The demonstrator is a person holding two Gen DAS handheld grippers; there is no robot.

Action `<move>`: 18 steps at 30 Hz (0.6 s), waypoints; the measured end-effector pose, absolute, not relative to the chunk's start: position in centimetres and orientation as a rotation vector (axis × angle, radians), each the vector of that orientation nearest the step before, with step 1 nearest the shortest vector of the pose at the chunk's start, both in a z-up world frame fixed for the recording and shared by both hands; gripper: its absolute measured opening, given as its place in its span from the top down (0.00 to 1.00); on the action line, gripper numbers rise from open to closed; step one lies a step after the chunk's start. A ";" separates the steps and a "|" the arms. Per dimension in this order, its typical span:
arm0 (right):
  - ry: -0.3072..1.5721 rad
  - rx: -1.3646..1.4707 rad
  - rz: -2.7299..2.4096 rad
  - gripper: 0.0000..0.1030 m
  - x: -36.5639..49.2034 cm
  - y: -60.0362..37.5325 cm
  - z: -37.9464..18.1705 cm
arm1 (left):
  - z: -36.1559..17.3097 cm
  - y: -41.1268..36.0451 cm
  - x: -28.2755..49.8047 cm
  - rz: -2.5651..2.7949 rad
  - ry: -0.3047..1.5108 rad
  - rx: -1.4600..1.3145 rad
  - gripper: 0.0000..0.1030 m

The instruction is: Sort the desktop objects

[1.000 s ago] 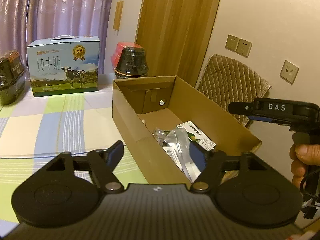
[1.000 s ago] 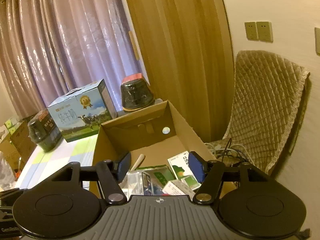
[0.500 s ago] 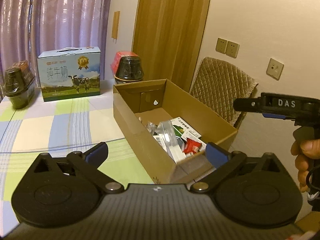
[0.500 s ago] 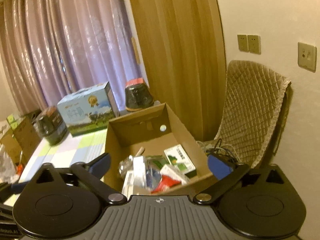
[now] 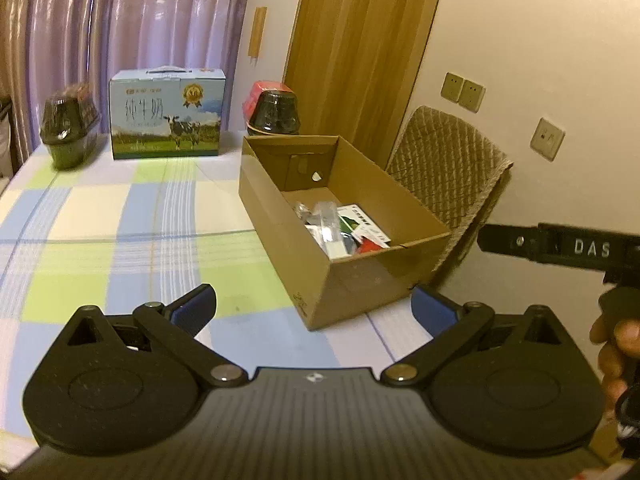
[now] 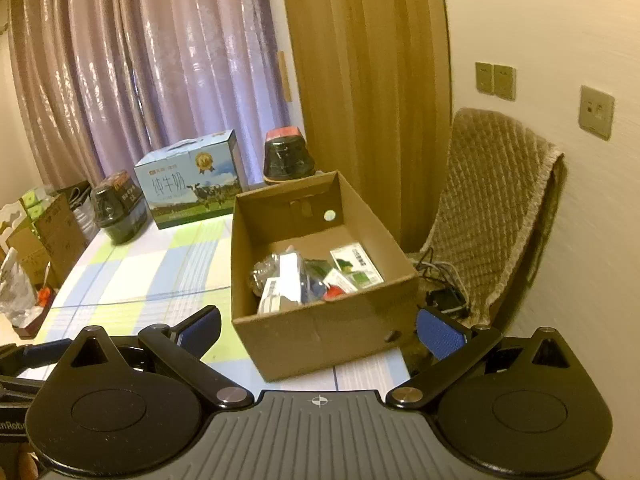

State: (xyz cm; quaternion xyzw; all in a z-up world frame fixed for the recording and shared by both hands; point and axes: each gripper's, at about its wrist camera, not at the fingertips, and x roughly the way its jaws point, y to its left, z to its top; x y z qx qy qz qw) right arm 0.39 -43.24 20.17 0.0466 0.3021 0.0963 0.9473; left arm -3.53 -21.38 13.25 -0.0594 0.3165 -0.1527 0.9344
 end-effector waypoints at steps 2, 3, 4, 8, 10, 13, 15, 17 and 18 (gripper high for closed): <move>0.613 0.089 0.184 0.02 -0.7 -43.3 20.6 | 13.6 -21.4 -4.4 -0.298 0.645 -0.120 0.01; 0.610 0.083 0.176 0.02 -1.2 -43.3 20.8 | 13.8 -21.5 -4.7 -0.294 0.643 -0.118 0.01; 0.603 0.077 0.170 0.02 -1.7 -43.2 21.1 | 14.0 -21.5 -5.0 -0.293 0.644 -0.115 0.01; 0.585 0.069 0.164 0.02 -3.6 -43.1 21.9 | 14.7 -21.9 -6.3 -0.284 0.641 -0.085 0.01; 0.580 0.071 0.167 0.02 -4.2 -43.2 22.3 | 15.0 -22.0 -6.9 -0.276 0.640 -0.075 0.01; 0.572 0.083 0.157 0.02 -5.0 -43.6 22.8 | 15.3 -21.9 -7.4 -0.259 0.653 -0.080 0.01; 0.571 0.096 0.157 0.02 -5.3 -43.8 23.1 | 15.3 -21.8 -7.6 -0.248 0.661 -0.081 0.01; 0.572 0.095 0.155 0.02 -5.5 -44.0 23.2 | 15.3 -21.9 -7.8 -0.239 0.669 -0.080 0.01; 0.573 0.094 0.152 0.02 -5.6 -44.0 23.2 | 15.3 -21.9 -7.9 -0.235 0.674 -0.081 0.01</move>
